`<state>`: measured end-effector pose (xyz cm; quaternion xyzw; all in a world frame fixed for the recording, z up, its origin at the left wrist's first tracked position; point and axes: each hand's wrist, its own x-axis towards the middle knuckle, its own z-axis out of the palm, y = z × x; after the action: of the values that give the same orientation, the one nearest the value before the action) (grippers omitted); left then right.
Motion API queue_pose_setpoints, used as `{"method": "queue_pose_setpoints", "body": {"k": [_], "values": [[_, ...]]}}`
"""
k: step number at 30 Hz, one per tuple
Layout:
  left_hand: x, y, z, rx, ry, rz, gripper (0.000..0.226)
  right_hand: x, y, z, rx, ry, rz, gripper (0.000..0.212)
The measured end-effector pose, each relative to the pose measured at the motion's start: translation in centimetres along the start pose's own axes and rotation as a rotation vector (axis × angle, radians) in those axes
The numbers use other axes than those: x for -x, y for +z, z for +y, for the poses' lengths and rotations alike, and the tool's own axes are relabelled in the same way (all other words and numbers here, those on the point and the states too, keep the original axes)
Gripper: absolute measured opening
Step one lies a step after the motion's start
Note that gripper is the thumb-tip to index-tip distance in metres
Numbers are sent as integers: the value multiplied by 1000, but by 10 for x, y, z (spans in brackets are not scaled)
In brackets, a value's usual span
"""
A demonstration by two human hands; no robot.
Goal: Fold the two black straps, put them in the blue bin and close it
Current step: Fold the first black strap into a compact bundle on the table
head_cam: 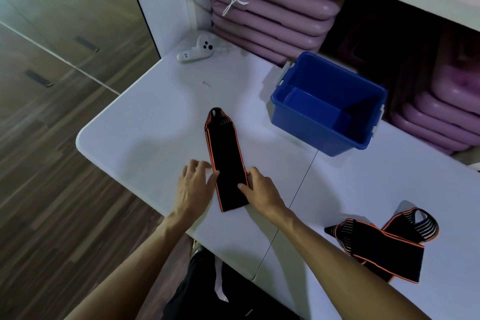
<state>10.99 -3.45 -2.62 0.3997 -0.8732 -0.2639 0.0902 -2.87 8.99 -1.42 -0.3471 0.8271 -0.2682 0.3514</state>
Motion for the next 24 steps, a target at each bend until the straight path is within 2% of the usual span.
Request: {"method": "queue_pose_setpoints", "body": {"k": [1,3,5,9,11,15,19,21,24], "values": [[-4,-1,-1,-42,101,6,36,1,4,-1,25,-15,39,28],[-13,4,-5,-136,296,-95,46,6,12,-1,55,-36,104,35],[-23,9,-9,-203,388,-193,52,9,17,-1,36,-56,137,43],[-55,7,-2,-213,348,-214,52,7,15,3,38,-55,127,45],[-76,6,1,-241,272,-258,54,6,15,5,47,-43,123,45],[-98,5,-8,-371,173,-338,58,7,20,8,60,-26,134,47],[-96,8,-2,-454,164,-295,58,6,22,9,52,-16,144,45],[-94,13,10,-441,215,-235,60,7,23,8,56,-27,146,45],[-91,20,9,-396,373,-273,58,7,23,7,79,-28,160,45]]}}
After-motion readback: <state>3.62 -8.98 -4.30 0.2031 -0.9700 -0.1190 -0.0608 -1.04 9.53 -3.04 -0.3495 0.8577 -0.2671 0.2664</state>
